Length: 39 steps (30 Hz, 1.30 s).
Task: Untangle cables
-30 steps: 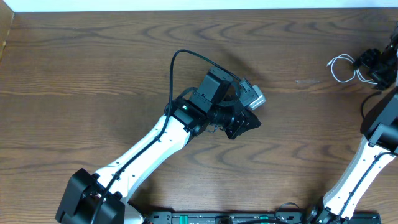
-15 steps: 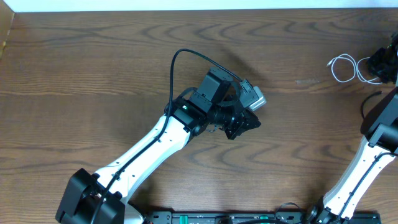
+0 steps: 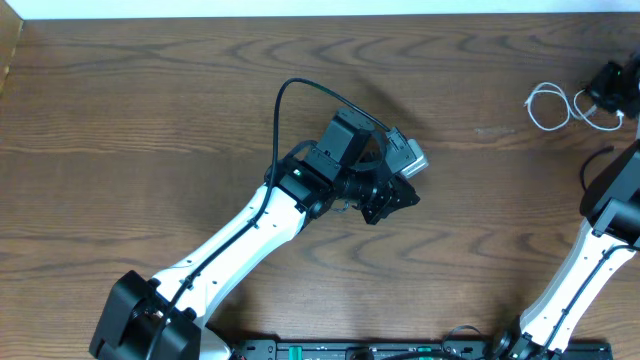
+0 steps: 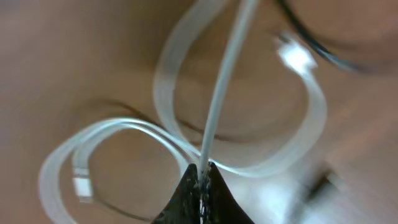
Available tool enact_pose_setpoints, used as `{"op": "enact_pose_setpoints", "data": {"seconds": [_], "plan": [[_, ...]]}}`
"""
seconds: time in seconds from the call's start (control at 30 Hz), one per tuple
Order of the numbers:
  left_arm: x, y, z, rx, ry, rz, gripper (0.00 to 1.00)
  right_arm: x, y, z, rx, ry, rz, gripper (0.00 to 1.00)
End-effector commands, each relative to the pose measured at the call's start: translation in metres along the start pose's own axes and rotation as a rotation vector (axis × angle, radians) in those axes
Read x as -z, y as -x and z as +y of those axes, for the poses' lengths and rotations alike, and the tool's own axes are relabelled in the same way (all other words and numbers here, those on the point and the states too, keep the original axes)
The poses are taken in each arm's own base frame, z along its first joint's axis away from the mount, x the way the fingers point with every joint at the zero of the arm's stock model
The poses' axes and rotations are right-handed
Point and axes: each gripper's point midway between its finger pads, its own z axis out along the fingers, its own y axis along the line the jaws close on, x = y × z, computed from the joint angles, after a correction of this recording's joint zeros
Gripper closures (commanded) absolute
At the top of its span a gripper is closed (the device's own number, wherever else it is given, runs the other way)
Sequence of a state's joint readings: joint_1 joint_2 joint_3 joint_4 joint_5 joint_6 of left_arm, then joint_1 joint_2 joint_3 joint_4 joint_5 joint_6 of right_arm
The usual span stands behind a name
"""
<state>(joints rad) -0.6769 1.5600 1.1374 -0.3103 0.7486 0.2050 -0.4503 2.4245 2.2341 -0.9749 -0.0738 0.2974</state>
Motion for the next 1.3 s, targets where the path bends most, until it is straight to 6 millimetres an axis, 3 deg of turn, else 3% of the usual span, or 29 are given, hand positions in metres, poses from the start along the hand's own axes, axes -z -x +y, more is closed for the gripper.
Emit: {"op": "enact_pose_setpoints", "data": {"seconds": [0.0, 0.13, 0.2, 0.3, 0.4, 0.53, 0.63, 0.73, 0.93, 1.17, 1.27], "plan": [[-0.001, -0.005, 0.001, -0.004, 0.004, 0.010, 0.83, 0.046, 0.038, 0.040, 0.062, 0.198, -0.133, 0.99], [-0.001, -0.005, 0.001, -0.004, 0.004, 0.010, 0.83, 0.081, 0.087, 0.030, 0.045, 0.161, -0.318, 0.99], [-0.001, -0.005, 0.001, -0.004, 0.004, 0.010, 0.83, 0.104, 0.111, 0.009, 0.018, 0.084, -0.412, 0.98], [-0.001, -0.005, 0.001, -0.003, 0.004, 0.011, 0.83, 0.140, 0.137, -0.037, -0.049, -0.072, -0.519, 0.99], [-0.001, -0.005, 0.001, 0.002, 0.004, 0.010, 0.83, 0.172, 0.150, -0.079, -0.085, -0.161, -0.576, 0.99], [-0.001, -0.005, 0.001, 0.004, 0.004, 0.010, 0.83, 0.182, 0.150, -0.122, -0.126, -0.213, -0.571, 0.99], [-0.001, -0.005, 0.001, 0.003, 0.004, 0.009, 0.83, 0.169, 0.145, -0.138, -0.092, -0.246, -0.527, 0.99], [-0.001, -0.005, 0.001, 0.003, 0.004, 0.009, 0.83, 0.147, 0.137, -0.138, -0.075, -0.251, -0.479, 0.99], [-0.001, -0.004, 0.000, 0.023, -0.004, 0.009, 0.83, 0.091, 0.123, -0.105, -0.043, -0.146, -0.388, 0.99], [-0.001, -0.005, 0.000, 0.030, -0.004, 0.009, 0.83, 0.043, 0.113, -0.076, -0.015, -0.043, -0.329, 0.99], [-0.001, -0.004, 0.000, 0.030, -0.004, 0.009, 0.83, 0.028, 0.110, -0.072, -0.014, 0.002, -0.309, 0.99]]}}
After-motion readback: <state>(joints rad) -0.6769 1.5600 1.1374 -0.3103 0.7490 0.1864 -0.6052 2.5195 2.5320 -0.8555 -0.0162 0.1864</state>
